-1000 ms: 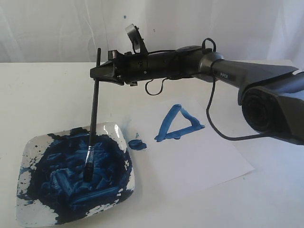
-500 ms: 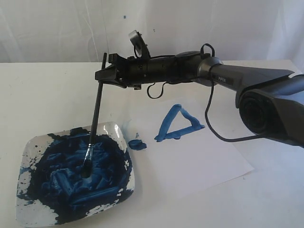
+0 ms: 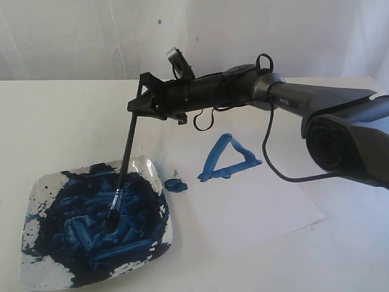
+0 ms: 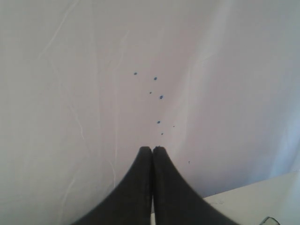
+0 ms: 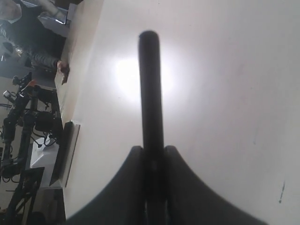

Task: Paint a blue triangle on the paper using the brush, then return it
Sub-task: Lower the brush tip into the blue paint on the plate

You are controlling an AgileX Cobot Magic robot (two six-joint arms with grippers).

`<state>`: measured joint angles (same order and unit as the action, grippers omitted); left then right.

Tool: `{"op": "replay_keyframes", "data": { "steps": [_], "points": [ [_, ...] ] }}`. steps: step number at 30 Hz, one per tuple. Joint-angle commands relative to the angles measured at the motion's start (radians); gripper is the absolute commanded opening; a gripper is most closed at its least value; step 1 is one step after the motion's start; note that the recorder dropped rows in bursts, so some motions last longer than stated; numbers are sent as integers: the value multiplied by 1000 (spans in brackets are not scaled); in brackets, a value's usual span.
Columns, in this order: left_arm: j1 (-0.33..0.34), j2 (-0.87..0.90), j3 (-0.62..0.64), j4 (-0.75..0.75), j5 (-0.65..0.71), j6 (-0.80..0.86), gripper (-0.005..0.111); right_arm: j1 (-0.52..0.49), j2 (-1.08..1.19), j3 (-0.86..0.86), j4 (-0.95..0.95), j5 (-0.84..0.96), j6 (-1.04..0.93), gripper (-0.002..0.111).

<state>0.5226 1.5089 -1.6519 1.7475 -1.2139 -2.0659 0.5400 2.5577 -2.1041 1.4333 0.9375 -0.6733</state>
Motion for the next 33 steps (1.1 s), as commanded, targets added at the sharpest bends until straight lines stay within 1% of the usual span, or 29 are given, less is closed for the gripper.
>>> {"op": "replay_keyframes", "data": {
  "steps": [1, 9, 25, 33],
  "points": [
    [3, -12, -1, -3, -7, 2, 0, 11, 10, 2, -19, -11, 61, 0],
    [3, -12, -1, -3, -7, 2, 0, 30, 17, 2, -19, -41, 73, 0],
    [3, -12, -1, -3, -7, 2, 0, 30, 17, 2, -134, -108, 110, 0],
    [3, -12, -1, -3, -7, 2, 0, 30, 25, 2, -132, -124, 110, 0]
  ]
}}
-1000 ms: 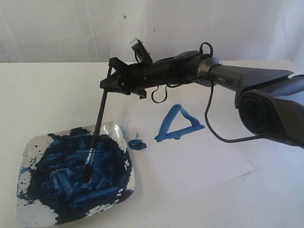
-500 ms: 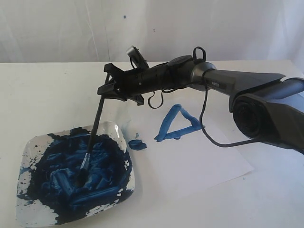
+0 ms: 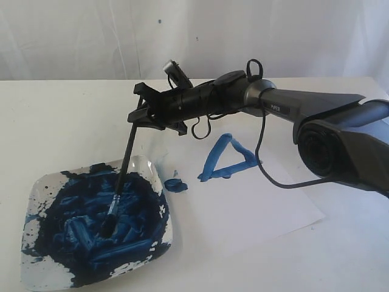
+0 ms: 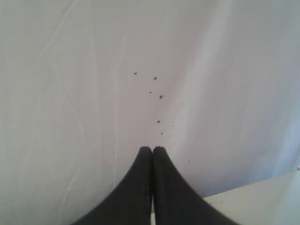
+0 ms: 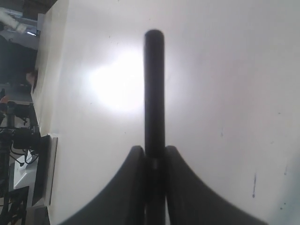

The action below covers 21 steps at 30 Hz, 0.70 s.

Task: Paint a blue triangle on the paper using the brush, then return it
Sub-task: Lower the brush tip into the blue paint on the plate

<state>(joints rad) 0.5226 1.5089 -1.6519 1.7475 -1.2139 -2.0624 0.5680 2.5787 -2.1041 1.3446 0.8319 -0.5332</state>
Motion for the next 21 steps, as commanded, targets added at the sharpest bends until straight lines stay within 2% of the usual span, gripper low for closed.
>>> {"op": "replay_keyframes", "data": {
  "steps": [1, 21],
  "points": [
    [3, -12, -1, -3, -7, -2, 0, 2, 11, 2, -41, -14, -30, 0],
    [3, 4, -1, -3, -7, -2, 0, 12, 45, 2, -40, -24, -30, 0]
  ]
}}
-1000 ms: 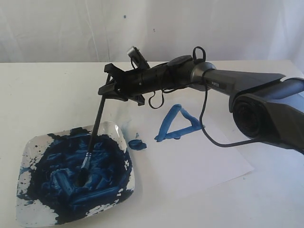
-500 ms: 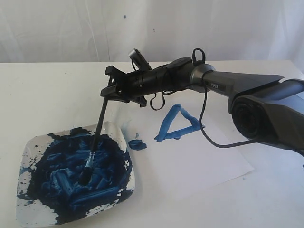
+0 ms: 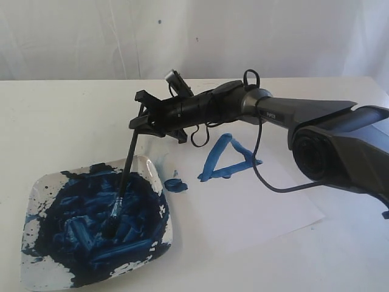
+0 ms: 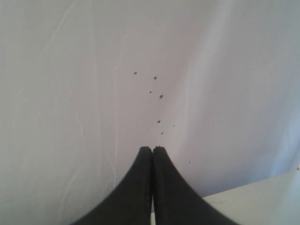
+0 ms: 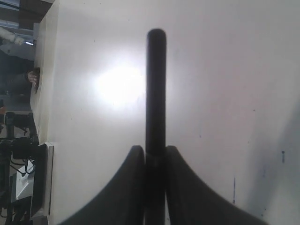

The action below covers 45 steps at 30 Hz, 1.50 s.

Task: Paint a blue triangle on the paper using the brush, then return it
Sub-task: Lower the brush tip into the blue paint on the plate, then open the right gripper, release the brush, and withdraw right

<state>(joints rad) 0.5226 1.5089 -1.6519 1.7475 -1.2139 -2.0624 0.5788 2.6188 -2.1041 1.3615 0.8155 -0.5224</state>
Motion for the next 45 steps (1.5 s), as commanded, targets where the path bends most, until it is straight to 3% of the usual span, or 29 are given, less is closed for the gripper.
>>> {"op": "replay_keyframes", "data": {
  "steps": [1, 12, 14, 20, 23, 37, 45],
  "points": [
    [3, 6, -1, -3, -7, -2, 0, 1, 5, 2, -57, -8, -41, 0],
    [3, 6, -1, -3, -7, -2, 0, 1, 5, 2, -57, -17, -52, 0],
    [3, 6, -1, -3, -7, -2, 0, 1, 5, 2, -57, -19, -52, 6],
    [3, 5, -1, -3, -7, 3, 0, 1, 5, 2, -57, -21, -52, 40],
    [3, 5, -1, -3, -7, 3, 0, -1, 5, 2, -57, 0, -52, 48],
    [3, -55, -1, -3, -7, 17, 0, -124, -106, 2, -129, 205, -48, 48],
    [3, -158, -1, -3, -7, -9, 0, -219, -196, 2, -431, 406, -48, 31]
  ]
}}
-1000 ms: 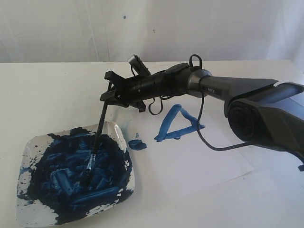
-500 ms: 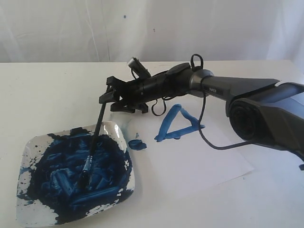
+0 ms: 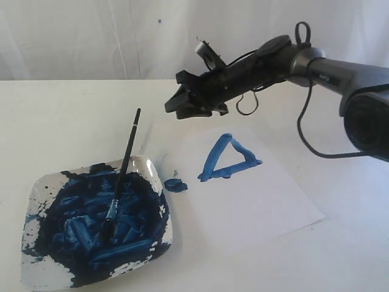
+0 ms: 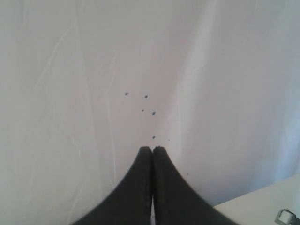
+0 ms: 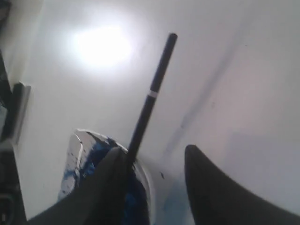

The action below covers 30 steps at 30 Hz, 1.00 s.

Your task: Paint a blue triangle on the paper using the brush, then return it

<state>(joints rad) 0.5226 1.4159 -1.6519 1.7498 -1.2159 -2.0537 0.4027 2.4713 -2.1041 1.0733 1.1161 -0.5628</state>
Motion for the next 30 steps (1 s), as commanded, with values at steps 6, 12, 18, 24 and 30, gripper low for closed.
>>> {"op": "replay_keyframes", "data": {
  "steps": [6, 12, 18, 24, 30],
  "points": [
    [3, -185, -1, -5, -5, -38, 0, -95, -117, 25, -173, 105, 25, 14],
    [3, -306, -1, -5, -5, -49, 0, -140, -207, 35, -191, 105, 32, 0],
    [3, -389, 1, -5, -5, -64, 0, -200, -319, 35, -193, 105, 20, 0],
    [3, -477, 1, -5, -5, -64, 0, -260, -459, 35, -195, 105, 18, 0],
    [3, -576, 1, -5, -5, -64, 0, -284, -627, 35, -195, 105, 62, 0]
  ]
}}
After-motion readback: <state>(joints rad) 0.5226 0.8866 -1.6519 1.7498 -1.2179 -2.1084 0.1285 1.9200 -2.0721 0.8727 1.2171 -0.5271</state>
